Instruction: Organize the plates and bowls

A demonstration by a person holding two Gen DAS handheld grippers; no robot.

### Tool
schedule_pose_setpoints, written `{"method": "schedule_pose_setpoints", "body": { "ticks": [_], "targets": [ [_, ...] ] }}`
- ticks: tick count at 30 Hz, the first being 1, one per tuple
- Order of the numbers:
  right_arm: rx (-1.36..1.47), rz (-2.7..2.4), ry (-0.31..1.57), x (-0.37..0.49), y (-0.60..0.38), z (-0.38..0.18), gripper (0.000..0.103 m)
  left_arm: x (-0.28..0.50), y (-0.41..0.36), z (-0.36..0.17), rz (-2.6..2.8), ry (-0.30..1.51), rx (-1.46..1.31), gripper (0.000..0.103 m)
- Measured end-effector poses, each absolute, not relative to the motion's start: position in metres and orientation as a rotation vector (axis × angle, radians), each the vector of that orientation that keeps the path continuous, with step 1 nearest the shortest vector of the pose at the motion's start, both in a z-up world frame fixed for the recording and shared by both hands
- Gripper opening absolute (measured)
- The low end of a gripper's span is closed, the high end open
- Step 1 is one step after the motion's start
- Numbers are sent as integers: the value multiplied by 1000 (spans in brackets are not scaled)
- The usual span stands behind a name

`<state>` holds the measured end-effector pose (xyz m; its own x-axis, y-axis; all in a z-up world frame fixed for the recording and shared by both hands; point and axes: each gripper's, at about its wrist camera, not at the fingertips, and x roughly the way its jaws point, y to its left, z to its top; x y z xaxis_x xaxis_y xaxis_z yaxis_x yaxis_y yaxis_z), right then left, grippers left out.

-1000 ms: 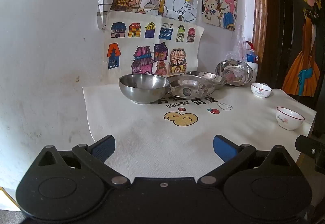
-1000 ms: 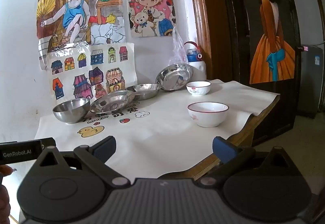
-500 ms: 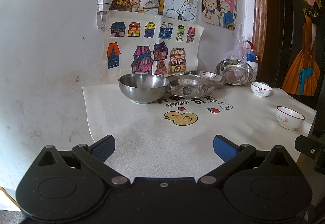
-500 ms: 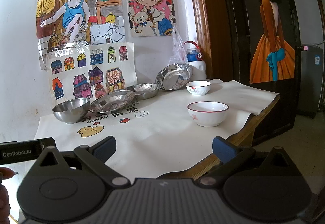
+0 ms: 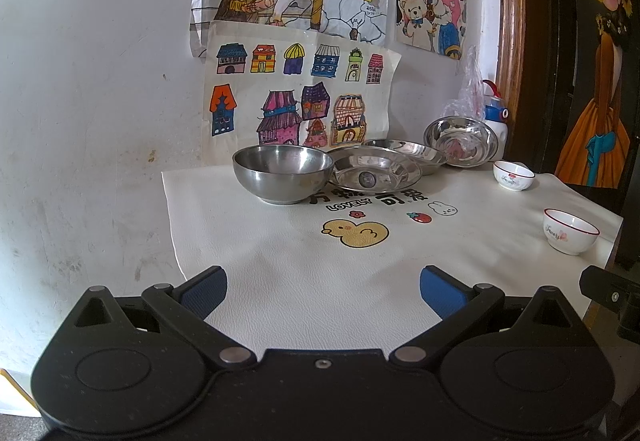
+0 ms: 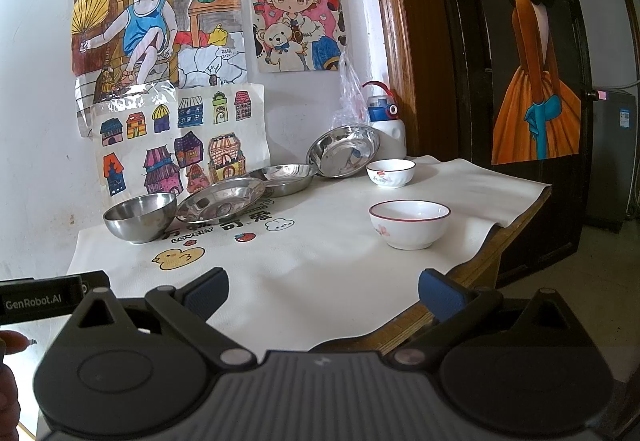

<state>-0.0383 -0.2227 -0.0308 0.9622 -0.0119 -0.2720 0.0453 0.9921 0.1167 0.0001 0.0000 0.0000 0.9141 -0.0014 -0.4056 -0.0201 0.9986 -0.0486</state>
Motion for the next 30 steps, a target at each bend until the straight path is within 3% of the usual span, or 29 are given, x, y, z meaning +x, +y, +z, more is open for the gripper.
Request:
{"method": "schedule_pose_setpoints", "body": {
  "ticks": [30],
  "targets": [
    [122, -28, 278, -36, -222, -30, 103, 2, -3, -4, 10, 421, -50, 102]
  ]
}}
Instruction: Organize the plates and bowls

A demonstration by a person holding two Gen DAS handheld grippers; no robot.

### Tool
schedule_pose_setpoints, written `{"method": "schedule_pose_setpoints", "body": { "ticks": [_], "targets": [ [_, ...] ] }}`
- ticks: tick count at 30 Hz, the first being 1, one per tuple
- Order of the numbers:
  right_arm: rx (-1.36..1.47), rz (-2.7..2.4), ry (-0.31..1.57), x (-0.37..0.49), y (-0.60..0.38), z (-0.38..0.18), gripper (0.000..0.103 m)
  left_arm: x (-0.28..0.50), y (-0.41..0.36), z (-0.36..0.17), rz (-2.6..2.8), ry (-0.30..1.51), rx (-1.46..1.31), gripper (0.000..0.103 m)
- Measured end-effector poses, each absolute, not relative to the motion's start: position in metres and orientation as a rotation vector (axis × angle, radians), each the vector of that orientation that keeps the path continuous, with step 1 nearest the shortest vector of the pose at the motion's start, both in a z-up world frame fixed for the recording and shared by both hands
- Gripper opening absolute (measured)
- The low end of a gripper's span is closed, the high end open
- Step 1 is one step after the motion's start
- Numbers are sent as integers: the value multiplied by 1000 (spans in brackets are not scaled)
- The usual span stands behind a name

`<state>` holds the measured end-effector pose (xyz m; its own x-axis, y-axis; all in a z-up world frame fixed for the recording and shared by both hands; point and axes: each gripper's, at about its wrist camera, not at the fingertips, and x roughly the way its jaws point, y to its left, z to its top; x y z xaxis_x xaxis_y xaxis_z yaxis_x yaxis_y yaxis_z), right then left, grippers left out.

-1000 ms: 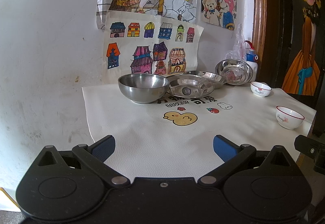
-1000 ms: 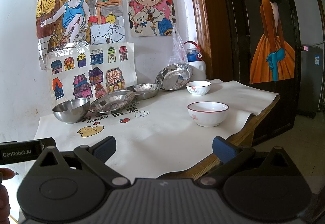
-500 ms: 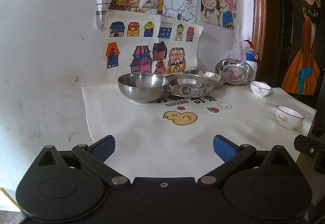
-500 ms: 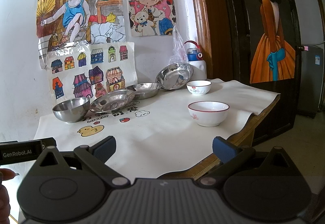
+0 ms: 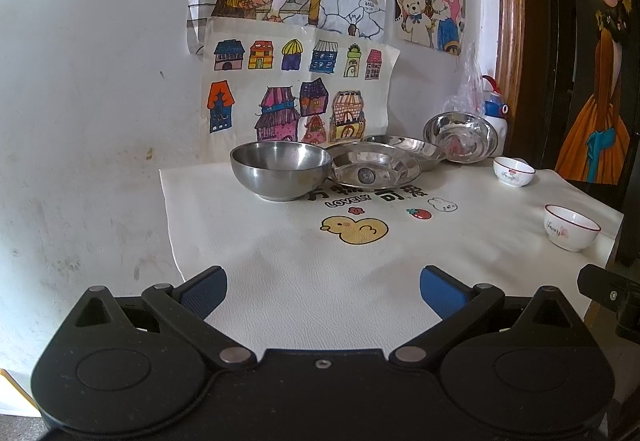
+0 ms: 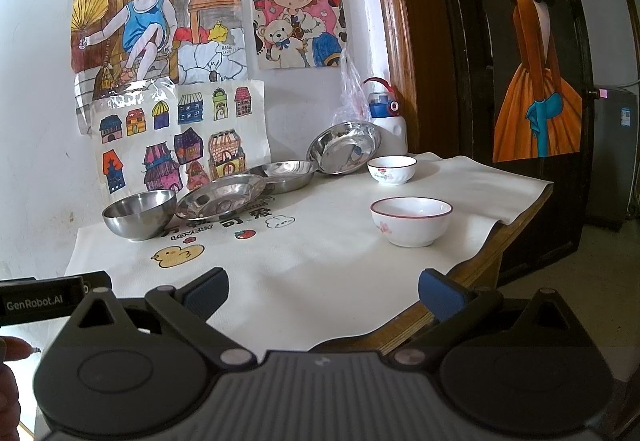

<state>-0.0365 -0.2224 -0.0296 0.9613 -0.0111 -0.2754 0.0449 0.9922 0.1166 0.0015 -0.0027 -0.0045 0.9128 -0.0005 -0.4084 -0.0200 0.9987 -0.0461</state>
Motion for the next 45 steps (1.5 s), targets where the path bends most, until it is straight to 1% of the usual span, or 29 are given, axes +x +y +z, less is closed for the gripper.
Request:
{"method": "schedule_pose_setpoints", "body": {
  "ticks": [15, 30, 39, 45],
  "targets": [
    [126, -24, 294, -29, -220, -38, 103, 8, -11, -14, 10, 427, -43, 102],
    [115, 21, 326, 0, -236, -31, 103, 31, -12, -3, 5, 466, -8, 102],
    [49, 89, 312, 39, -256, -2, 103, 69, -22, 16, -49, 483, 37, 102],
    [20, 160, 307, 76, -281, 29, 103, 116, -30, 44, -173, 516, 28, 102]
  ]
}}
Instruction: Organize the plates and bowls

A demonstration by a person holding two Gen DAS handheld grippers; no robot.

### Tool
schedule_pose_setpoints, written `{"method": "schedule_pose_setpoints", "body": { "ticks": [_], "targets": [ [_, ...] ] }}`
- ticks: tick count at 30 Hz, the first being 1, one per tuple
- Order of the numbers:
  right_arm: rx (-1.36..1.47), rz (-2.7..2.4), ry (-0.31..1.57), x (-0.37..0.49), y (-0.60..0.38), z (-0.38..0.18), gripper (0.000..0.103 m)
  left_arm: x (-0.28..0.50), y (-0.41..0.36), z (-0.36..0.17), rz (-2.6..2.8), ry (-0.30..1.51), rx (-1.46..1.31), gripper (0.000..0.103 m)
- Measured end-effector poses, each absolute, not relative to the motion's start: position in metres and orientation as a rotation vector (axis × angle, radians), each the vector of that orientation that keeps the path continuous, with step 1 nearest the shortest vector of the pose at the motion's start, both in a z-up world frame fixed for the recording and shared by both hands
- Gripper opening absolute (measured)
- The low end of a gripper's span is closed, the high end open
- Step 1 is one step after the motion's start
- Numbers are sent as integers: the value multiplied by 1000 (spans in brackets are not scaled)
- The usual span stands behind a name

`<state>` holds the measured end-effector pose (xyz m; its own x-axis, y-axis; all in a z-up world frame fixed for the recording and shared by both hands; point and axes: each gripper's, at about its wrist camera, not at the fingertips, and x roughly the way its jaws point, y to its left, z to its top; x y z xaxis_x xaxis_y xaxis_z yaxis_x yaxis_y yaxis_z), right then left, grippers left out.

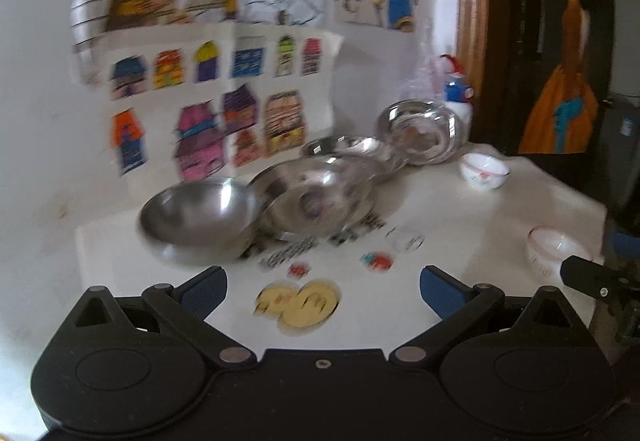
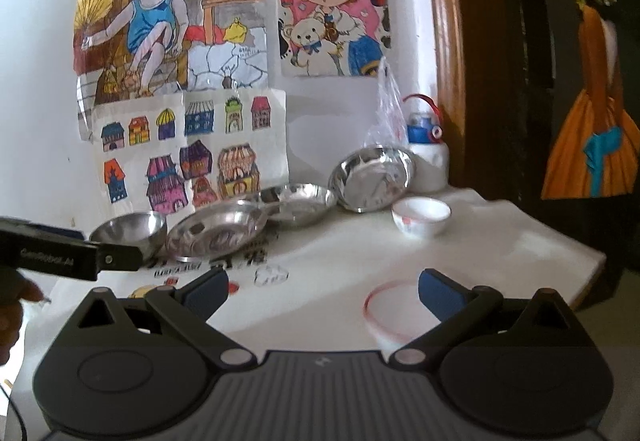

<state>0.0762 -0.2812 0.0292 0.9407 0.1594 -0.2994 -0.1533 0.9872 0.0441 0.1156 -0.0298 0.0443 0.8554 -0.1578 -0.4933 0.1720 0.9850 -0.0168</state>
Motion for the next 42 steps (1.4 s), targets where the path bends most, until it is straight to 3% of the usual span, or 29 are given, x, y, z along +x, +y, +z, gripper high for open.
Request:
{"method": "schedule_pose_setpoints", "body": {
  "ticks": [16, 30, 42],
  "targets": [
    [-83, 198, 388, 231, -346, 77, 103, 302, -83, 97, -332, 598, 58, 102],
    [-29, 204, 509, 364, -374, 46, 102, 460, -145, 70, -431, 598, 96, 102],
    [52, 196, 612, 420, -373, 20, 76, 519, -172, 38, -484, 631, 186, 98]
  ]
}}
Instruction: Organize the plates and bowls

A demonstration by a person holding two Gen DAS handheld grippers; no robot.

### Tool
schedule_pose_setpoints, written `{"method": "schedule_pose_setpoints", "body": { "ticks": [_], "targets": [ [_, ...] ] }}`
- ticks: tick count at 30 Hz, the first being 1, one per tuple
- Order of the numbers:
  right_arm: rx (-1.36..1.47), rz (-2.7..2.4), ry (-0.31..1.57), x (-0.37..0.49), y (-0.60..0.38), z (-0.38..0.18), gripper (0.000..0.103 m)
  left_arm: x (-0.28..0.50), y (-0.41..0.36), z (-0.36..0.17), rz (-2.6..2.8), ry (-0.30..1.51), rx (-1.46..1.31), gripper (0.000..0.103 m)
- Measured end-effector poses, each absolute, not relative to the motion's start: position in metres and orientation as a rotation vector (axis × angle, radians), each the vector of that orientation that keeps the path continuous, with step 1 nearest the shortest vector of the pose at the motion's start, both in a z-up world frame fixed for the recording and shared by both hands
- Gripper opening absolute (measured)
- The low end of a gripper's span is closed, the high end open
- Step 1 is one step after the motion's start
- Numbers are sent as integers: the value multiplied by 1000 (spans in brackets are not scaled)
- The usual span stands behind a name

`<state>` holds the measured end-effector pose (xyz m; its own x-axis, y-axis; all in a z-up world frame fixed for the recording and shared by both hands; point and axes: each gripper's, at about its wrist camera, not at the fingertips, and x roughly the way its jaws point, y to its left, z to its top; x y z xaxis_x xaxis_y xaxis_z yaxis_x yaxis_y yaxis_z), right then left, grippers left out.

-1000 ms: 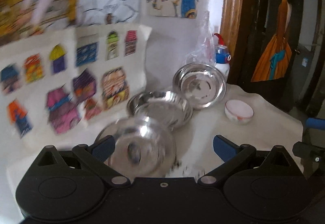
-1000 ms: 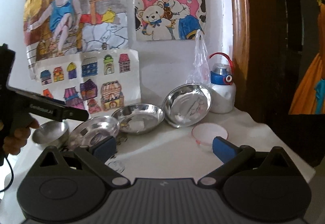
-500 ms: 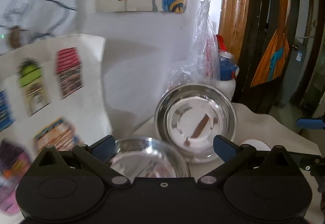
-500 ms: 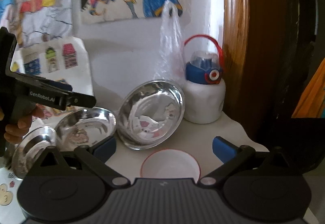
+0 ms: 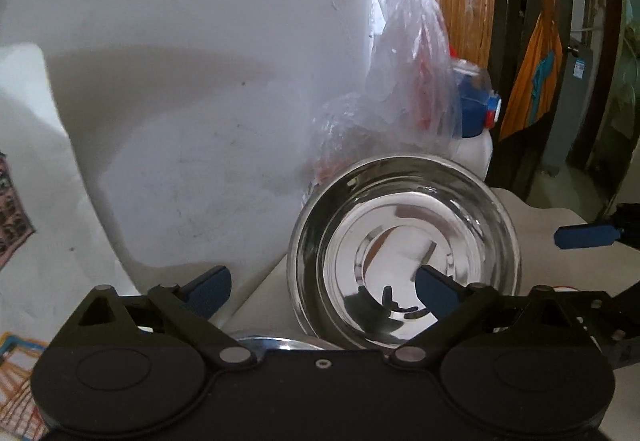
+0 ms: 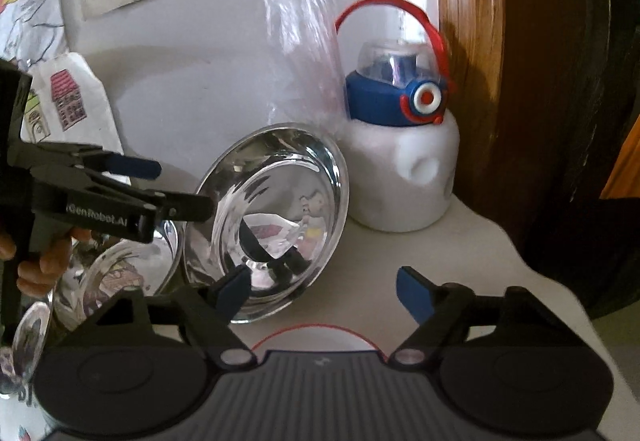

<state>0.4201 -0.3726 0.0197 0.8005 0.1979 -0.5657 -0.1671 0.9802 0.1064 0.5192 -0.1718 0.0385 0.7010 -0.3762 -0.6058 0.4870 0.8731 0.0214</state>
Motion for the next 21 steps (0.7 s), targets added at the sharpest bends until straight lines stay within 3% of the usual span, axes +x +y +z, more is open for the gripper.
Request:
{"method": "schedule_pose_setpoints", "body": {
  "ticks": [5, 7, 13, 18, 20, 21],
  "targets": [
    [44, 187, 643, 433, -371, 10, 60, 528, -170, 31, -488, 651, 175, 89],
    [70, 193, 658, 437, -372, 6, 49, 532, -169, 28, -483, 664, 174, 85],
    [104, 208, 657, 445, -371, 7, 20, 544, -165, 19, -467, 712, 142, 63],
    [107, 199, 631, 444, -368, 11, 17, 553, -162, 13, -461, 758, 93, 25],
    [106, 190, 625, 444, -367, 12, 16, 555, -164, 13, -477, 762, 67, 14],
    [105, 186, 621, 443, -367, 13, 16, 555, -165, 13, -470, 767, 60, 13]
  ]
}}
